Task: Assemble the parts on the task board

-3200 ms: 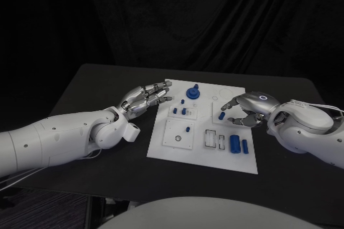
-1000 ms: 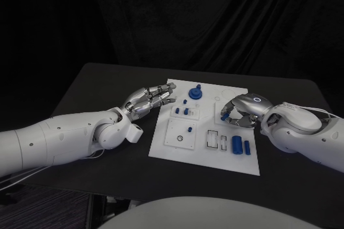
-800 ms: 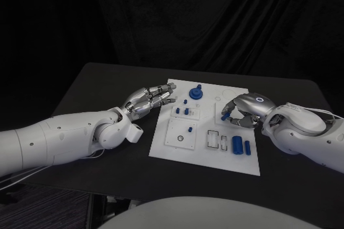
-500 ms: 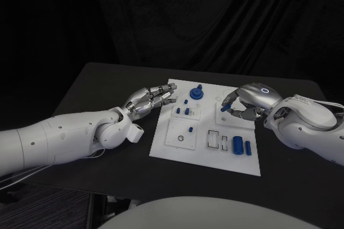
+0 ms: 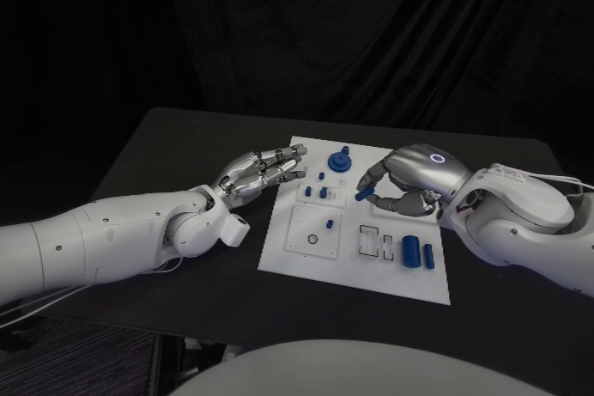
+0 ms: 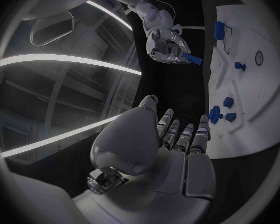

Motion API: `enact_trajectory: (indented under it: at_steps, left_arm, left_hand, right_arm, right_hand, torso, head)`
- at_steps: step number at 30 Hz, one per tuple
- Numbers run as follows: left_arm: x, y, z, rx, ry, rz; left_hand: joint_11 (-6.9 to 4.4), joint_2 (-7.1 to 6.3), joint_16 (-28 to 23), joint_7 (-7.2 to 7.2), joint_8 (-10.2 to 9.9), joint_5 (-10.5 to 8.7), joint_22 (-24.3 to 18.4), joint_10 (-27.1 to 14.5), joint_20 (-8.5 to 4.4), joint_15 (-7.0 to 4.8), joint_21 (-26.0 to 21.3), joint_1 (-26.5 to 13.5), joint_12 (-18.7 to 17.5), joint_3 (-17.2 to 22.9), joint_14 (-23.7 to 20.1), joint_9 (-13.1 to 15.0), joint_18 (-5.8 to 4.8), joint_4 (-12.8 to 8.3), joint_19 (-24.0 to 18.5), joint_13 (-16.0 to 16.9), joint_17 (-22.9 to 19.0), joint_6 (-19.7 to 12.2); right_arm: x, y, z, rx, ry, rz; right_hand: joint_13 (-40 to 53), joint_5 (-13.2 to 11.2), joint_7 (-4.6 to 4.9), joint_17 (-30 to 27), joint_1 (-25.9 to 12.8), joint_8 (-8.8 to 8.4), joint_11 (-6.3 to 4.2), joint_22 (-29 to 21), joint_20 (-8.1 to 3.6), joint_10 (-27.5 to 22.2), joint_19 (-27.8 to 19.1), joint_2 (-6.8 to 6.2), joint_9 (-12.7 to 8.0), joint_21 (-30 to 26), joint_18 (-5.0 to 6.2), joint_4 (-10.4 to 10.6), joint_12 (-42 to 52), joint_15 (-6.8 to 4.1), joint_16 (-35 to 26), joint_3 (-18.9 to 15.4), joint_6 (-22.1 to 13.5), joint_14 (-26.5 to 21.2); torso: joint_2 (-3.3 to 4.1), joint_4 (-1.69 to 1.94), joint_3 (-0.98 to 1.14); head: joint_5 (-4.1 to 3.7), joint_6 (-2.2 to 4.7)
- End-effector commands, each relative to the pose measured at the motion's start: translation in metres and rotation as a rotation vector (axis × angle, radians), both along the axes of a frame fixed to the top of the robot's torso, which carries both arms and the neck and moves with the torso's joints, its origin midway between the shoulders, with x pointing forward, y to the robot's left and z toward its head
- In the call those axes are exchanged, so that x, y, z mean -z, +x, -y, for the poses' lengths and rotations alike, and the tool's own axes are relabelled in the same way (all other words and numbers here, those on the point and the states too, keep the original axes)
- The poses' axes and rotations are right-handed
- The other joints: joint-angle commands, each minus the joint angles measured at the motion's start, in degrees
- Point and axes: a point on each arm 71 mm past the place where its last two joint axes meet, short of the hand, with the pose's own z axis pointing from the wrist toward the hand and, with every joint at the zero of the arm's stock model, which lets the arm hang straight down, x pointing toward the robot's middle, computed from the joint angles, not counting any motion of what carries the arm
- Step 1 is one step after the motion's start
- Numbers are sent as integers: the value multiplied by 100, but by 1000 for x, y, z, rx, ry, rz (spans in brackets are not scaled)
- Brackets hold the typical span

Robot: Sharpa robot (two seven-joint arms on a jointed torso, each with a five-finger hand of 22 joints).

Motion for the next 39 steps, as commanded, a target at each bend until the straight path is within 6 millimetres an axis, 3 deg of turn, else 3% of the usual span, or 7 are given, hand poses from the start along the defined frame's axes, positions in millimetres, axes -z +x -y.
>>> enact_trajectory:
  at_steps: [1, 9, 18, 27, 39]
  left_arm:
    - [0, -1, 2, 4, -15, 6]
    - [0, -1, 5, 9, -20, 9]
    - [0, 0, 4, 7, -19, 8]
    - [1, 0, 4, 9, -19, 6]
    - [2, 1, 7, 18, -19, 0]
  left_hand:
    - [17, 46, 21, -6, 21, -40, -13, 3, 2, 30, -24, 23, 21, 2, -23, 6, -89, -22, -30, 3, -3, 41]
    - [17, 47, 13, -4, 19, -44, -56, -3, -10, 10, -37, 23, 18, 3, -45, 4, -89, -25, -57, 1, -7, 37]
    - [17, 50, 14, -3, 19, -43, -55, -6, -12, 7, -38, 22, 15, 4, -42, 4, -88, -25, -59, 0, -6, 35]
    - [16, 57, 14, -4, 18, -39, -57, -10, -10, 8, -40, 22, 11, 7, -45, 3, -88, -24, -62, -1, -6, 32]
    - [14, 63, 14, -4, 16, -55, -47, -15, -5, 12, -39, 21, 8, 11, -47, 2, -88, -23, -57, -2, -6, 27]
  right_arm:
    - [5, -7, -14, -41, -33, -36]
    - [25, -15, -51, -133, -74, -55]
    - [50, -16, -75, -177, -108, -65]
    - [59, -16, -87, -205, -137, -44]
    - [62, -15, -91, -222, -168, -2]
  right_hand:
    - [0, 1, 65, 392, -2, -12, -4, 868, 22, 31, -13, 39, 519, -2, -15, -24, -28, 48, 9, 3, 24, 178]
    - [-4, 1, 84, 403, -3, -27, 15, 862, 36, 35, -22, 33, 528, -23, -12, -28, -51, 66, 16, 8, 5, 184]
    - [-7, 2, 105, 418, -3, -46, 27, 865, 49, 37, -15, 22, 537, -11, -13, -36, -76, 79, 27, 13, -15, 192]
    - [-5, 2, 111, 425, 3, -52, 28, 867, 55, 52, -10, 20, 543, 0, -14, -45, -81, 83, 32, 18, -18, 196]
    - [4, 0, 109, 430, 17, -53, 21, 870, 61, 100, -4, 24, 558, 13, -14, -64, -76, 82, 35, 27, -5, 199]
  torso:
    - [7, -6, 1]
    - [12, -9, 18]
    - [2, 9, 4]
    - [21, 7, 12]
    - [3, 7, 5]
  head:
    - [-27, 0]
    - [-16, 0]
    - [-24, 0]
    - [-36, 0]
    - [-34, 0]
